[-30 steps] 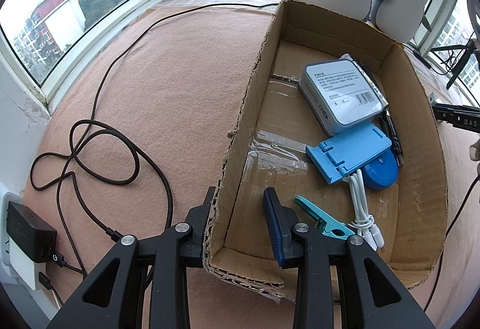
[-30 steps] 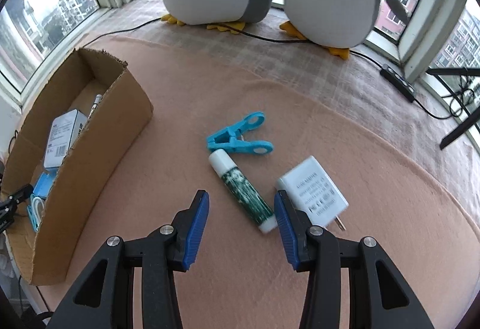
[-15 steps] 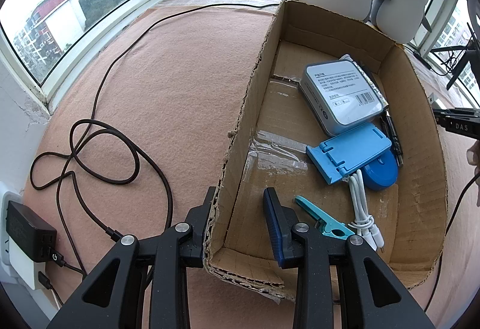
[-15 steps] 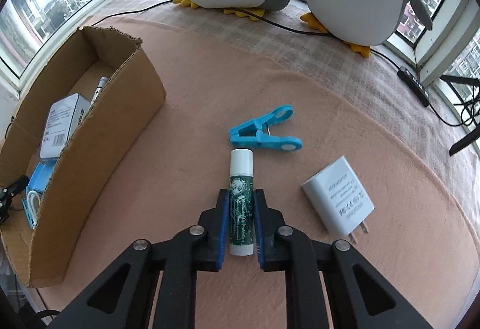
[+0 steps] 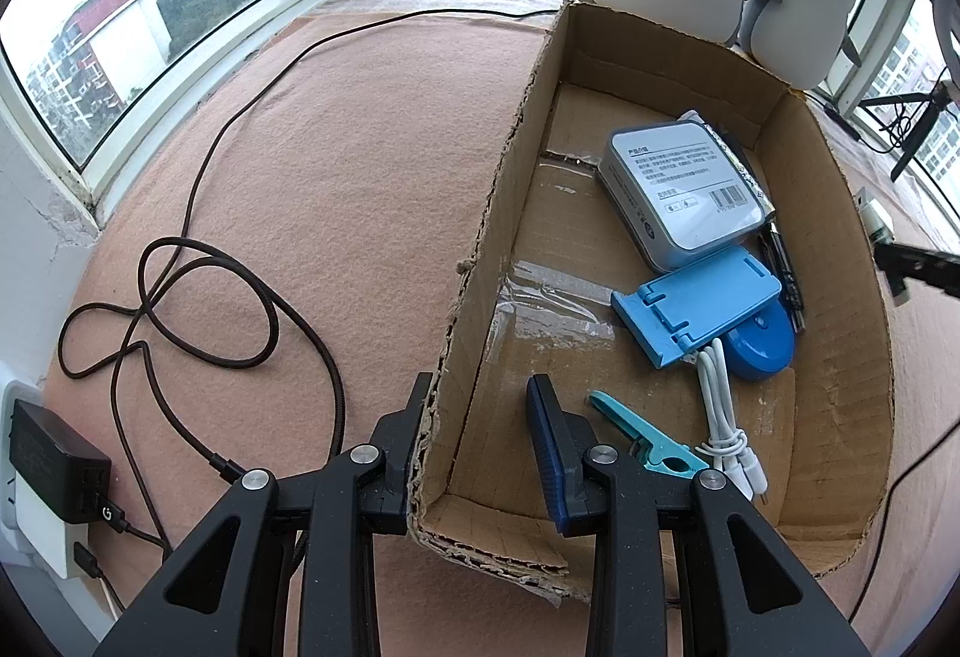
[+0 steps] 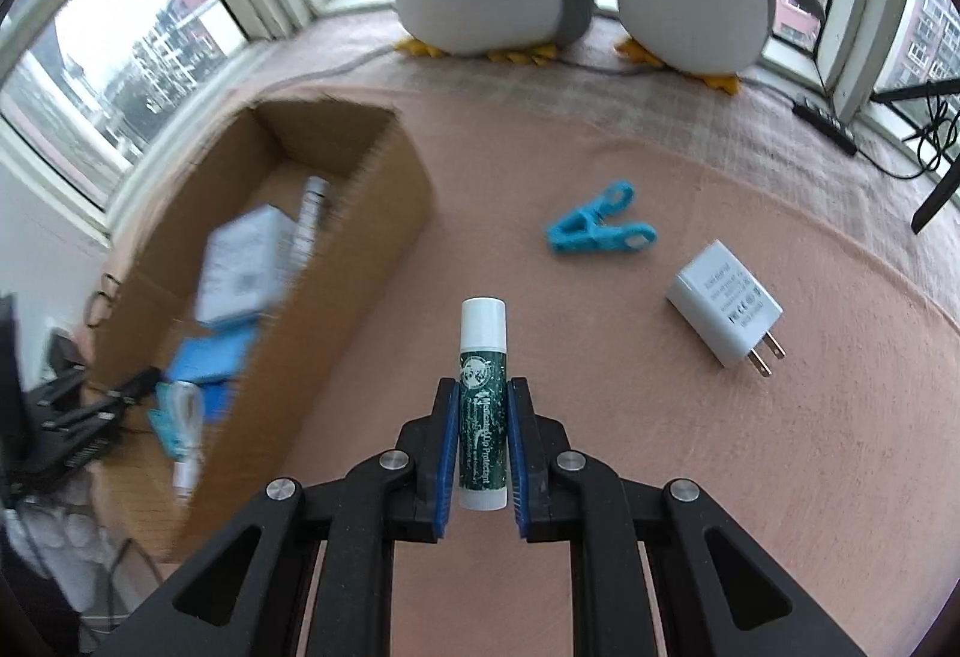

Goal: Organize rigid objects
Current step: 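Carry the lip balm into the cardboard box and release it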

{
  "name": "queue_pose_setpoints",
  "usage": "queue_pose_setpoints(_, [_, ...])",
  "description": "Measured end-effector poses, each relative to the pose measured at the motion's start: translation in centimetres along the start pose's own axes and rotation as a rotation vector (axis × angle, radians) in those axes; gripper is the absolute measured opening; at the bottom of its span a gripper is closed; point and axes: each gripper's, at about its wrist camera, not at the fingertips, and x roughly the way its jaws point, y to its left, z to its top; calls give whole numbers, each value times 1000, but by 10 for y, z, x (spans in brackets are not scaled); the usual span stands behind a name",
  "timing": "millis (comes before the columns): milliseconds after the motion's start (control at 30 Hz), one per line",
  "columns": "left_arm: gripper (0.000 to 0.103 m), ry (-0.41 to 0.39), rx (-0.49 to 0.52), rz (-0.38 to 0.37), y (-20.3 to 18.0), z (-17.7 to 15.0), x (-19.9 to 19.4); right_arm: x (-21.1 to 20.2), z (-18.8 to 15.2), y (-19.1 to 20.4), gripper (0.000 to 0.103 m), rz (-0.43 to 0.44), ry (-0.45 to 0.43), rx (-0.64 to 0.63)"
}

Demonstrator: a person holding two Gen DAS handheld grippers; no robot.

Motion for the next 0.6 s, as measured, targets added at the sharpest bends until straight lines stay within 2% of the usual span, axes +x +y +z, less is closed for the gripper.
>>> queue_pose_setpoints(267, [33, -1, 0, 0, 1, -1, -1, -26, 8, 59, 14, 89, -52, -86])
queue_pose_setpoints(433, [33, -1, 0, 0, 1, -1, -1, -18, 5, 91, 14, 121, -36, -144])
queue_pose_setpoints(600, [33, -1, 0, 0, 1, -1, -1, -8, -5, 121, 14, 109, -16, -217])
